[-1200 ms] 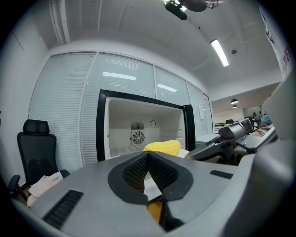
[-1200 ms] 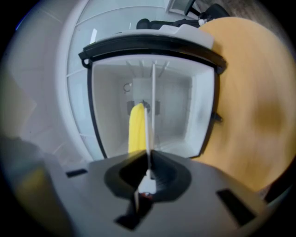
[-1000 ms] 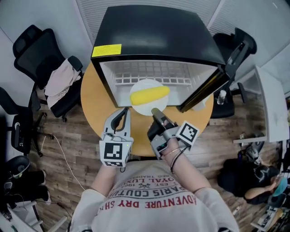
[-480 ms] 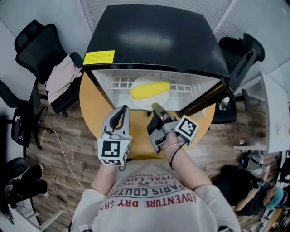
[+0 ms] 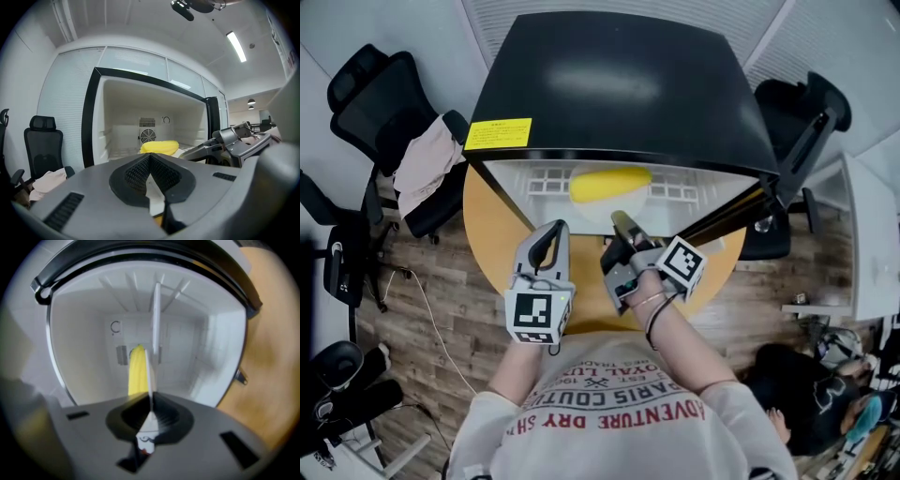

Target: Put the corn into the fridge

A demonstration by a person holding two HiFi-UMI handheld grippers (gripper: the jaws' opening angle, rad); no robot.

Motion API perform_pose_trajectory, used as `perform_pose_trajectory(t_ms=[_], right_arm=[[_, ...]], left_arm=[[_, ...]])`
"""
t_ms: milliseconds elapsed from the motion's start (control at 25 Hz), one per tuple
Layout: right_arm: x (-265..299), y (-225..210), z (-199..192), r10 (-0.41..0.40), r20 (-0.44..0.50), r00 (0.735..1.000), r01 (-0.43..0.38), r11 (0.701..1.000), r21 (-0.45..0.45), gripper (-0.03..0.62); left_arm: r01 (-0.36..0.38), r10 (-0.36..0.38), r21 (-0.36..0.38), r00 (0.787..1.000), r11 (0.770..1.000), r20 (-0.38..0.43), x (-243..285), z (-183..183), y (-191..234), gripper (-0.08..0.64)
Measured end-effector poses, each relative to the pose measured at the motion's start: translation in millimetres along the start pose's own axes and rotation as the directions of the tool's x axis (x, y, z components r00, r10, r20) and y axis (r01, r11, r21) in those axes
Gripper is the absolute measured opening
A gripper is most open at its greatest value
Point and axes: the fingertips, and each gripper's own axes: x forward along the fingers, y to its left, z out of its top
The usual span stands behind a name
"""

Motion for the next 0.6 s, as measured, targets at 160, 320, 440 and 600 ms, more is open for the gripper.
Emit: perform_pose_trajectory(t_ms=[160, 320, 440, 600], right_arm=[[8, 2, 3, 0.01, 0.015, 1.0, -0.01, 1.0, 0.007, 0.04], [16, 6, 7, 0.031, 0.035, 0.999, -0.032, 0.999, 0.031, 0.052], [21, 7, 9, 0.037, 0.048, 0.998, -0.039, 0.999, 0.036, 0.052], [27, 1, 13, 0.031, 0.049, 0.998, -0.032, 0.999, 0.026, 0.112]], left_arm=[[0.006, -0.006, 0.003, 1.0, 1.0, 0.003, 5, 2, 2, 0.025], [0.01, -0.01, 0.0, 1.0, 1.0, 0.001, 7, 1, 5, 0.025], [0.011, -0.011, 0.007, 1.0, 1.0, 0.008, 7, 3, 6, 0.025], [0.014, -0.015, 0.012, 1.0, 1.0, 0.008, 8, 3, 6, 0.025]])
